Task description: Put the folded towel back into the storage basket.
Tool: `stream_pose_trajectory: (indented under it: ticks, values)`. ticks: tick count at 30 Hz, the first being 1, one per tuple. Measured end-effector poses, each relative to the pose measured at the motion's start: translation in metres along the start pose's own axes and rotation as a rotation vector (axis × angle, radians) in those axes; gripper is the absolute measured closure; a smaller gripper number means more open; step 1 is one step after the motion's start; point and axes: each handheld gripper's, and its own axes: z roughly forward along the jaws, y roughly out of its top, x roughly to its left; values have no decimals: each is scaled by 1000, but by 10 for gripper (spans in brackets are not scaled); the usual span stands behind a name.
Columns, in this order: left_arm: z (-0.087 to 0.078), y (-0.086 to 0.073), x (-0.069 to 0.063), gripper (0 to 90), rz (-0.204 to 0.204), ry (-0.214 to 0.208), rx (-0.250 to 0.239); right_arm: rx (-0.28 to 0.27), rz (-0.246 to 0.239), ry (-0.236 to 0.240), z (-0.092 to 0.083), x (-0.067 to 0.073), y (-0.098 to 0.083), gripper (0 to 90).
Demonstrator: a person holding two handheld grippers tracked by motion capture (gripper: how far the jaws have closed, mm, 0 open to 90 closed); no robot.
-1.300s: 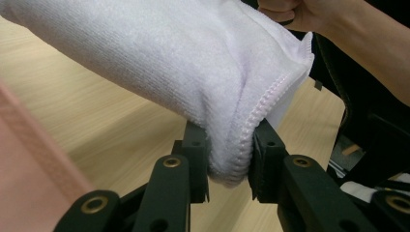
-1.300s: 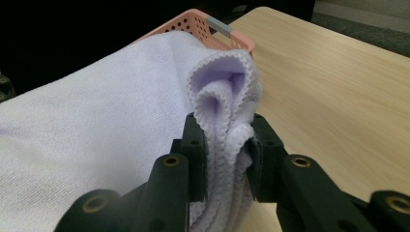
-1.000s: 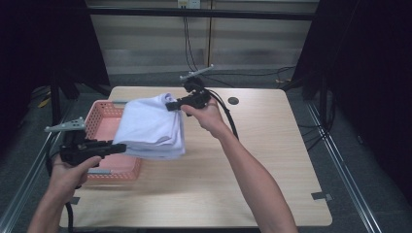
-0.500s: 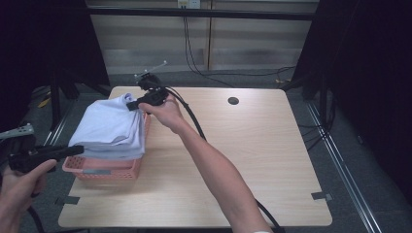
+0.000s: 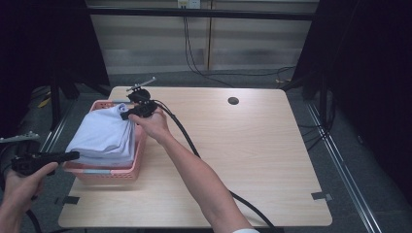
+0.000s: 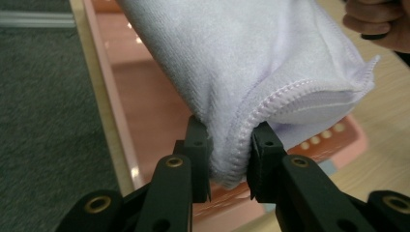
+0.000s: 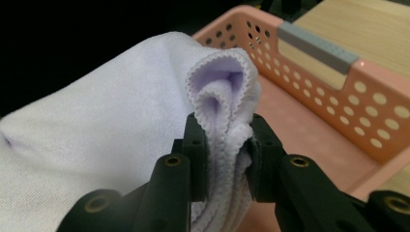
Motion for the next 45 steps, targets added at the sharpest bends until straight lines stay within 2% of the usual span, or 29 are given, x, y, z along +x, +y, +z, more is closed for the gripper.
stream_pose_trajectory:
  ticks: [3,6,7,8,9,10,11,12,13,19,20,22,25,26,27,28,30,31,33,34,36,37,38,39,40,41,42,43,45]
  values:
    - [12,-3,1,735,-7,28,37,22,8,-13,14,-7,-12,731]
    - [15,-3,2,715,-5,32,45,36,15,-13,20,-11,-18,712]
    - [16,-4,1,636,-10,34,47,43,17,-7,23,-14,-22,641]
    - [18,-5,-2,589,17,63,82,49,16,-14,24,-16,-23,578]
    - [18,-5,-2,545,17,63,82,48,9,-19,25,-16,-23,516]
    - [18,-5,-7,501,27,90,93,44,3,-21,24,-17,-24,478]
    - [18,-5,-7,448,27,90,93,44,3,-21,24,-17,-24,478]
    - [17,-5,-10,448,33,96,90,33,-1,-21,23,-17,-23,434]
    - [15,-3,-17,342,47,120,72,16,-12,-19,19,-16,-22,399]
    - [10,5,-31,307,73,131,39,-13,-24,0,4,-18,-22,382]
    - [9,6,-35,309,77,128,27,-17,-32,0,0,-19,-22,382]
    - [12,9,-50,321,97,116,-10,-45,-47,40,-18,-21,-26,390]
    - [17,10,-60,333,115,101,-18,-54,-67,46,-32,-23,-30,393]
    - [24,9,-73,335,140,76,-23,-63,-86,54,-48,-24,-36,398]
    - [24,9,-73,335,140,76,-23,-63,-86,54,-48,-24,-36,398]
    - [28,8,-79,339,143,64,-25,-68,-101,59,-66,-26,-43,398]
    - [42,7,-96,340,173,45,-18,-79,-113,48,-84,-29,-51,406]
    - [42,7,-96,340,173,45,-18,-81,-120,36,-93,-30,-56,407]
    - [53,5,-114,340,164,31,-53,-89,-132,20,-111,-33,-69,410]
    - [53,5,-114,340,164,31,-53,-89,-132,20,-111,-33,-69,410]
    - [59,3,-127,339,167,35,-56,-96,-128,18,-127,-36,-84,411]
    - [66,-1,-140,334,174,19,-59,-95,-130,10,-143,-40,-101,414]
    - [66,-1,-140,349,174,19,-59,-95,-130,10,-143,-40,-101,414]
    - [70,-4,-147,349,177,35,-60,-98,-120,6,-150,-43,-111,413]
    - [79,-12,-162,353,200,11,-57,-93,-117,-4,-164,-47,-129,415]
    - [79,-12,-162,360,200,11,-57,-97,-109,-10,-171,-49,-139,415]
    - [84,-15,-169,360,209,4,-38,-97,-109,-10,-171,-49,-139,415]
    - [89,-19,-175,360,221,1,-24,-104,-95,-18,-184,-51,-156,415]
    - [99,-28,-187,360,223,-15,-26,-109,-89,-26,-191,-51,-164,415]
